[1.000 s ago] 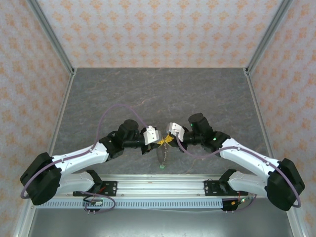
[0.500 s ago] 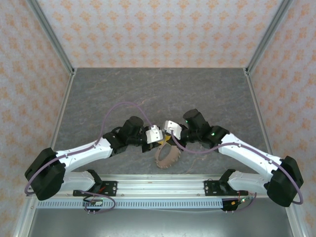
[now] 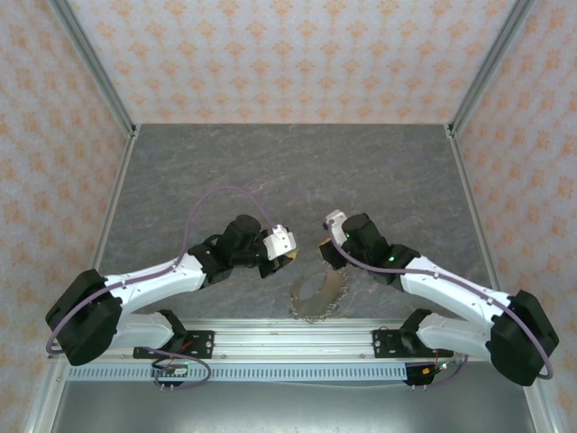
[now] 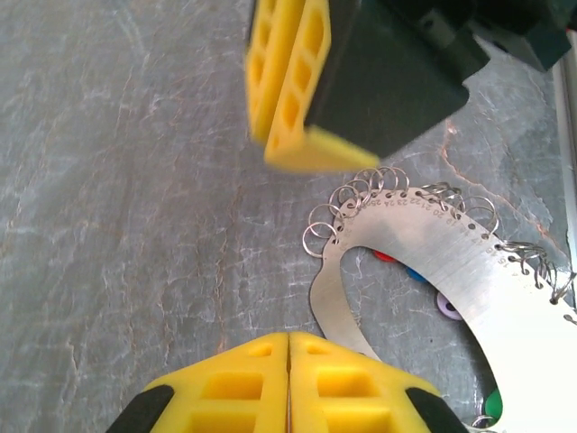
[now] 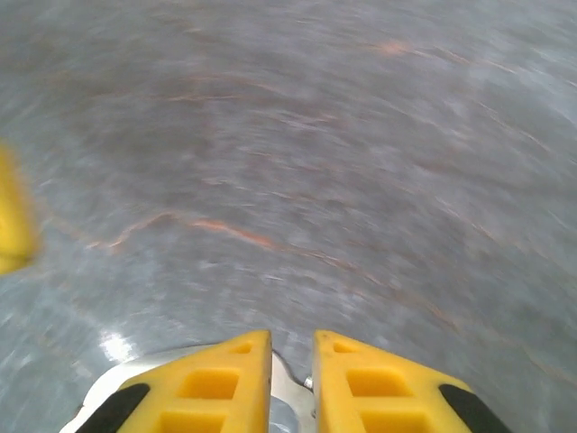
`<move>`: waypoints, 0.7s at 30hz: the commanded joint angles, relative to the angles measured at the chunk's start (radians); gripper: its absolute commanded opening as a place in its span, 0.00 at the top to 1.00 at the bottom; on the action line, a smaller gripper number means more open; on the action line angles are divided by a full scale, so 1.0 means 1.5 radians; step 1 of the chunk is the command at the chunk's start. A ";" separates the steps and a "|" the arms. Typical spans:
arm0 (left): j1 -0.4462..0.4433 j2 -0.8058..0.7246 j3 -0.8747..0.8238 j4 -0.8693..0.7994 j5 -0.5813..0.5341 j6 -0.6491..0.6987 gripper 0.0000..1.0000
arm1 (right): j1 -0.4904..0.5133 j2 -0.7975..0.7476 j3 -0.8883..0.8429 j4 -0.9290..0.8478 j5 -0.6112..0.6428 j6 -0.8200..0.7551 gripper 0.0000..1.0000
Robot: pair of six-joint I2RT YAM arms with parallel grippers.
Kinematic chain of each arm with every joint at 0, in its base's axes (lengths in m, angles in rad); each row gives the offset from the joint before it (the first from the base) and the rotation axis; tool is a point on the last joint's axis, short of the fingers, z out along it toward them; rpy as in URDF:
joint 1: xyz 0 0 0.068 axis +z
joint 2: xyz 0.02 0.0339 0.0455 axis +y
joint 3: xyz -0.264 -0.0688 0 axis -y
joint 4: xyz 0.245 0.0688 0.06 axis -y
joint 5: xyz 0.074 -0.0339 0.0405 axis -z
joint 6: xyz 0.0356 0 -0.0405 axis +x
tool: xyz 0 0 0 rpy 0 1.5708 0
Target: Put the keys on the keyring
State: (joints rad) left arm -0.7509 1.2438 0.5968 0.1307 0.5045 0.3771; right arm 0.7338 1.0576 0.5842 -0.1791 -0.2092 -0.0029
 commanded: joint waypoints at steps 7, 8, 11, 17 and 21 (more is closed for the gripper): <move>-0.005 0.015 0.030 -0.035 -0.008 -0.203 0.87 | -0.005 -0.072 -0.081 -0.171 -0.011 0.542 0.67; -0.010 0.023 0.036 -0.046 0.004 -0.208 0.87 | -0.005 -0.080 -0.098 -0.164 -0.031 0.577 0.66; -0.026 0.052 0.050 -0.064 0.024 -0.230 0.87 | -0.005 -0.096 -0.145 -0.142 -0.077 0.649 0.64; -0.052 0.140 0.093 -0.090 0.061 -0.277 0.87 | -0.004 -0.079 -0.164 -0.119 -0.132 0.667 0.62; -0.064 0.200 0.127 -0.100 0.086 -0.300 0.88 | -0.004 -0.055 -0.173 -0.073 -0.160 0.679 0.62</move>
State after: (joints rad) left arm -0.8330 1.5002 0.7349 0.0193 0.5842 -0.0216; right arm 0.7258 0.9565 0.3435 -0.3504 -0.3965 0.9649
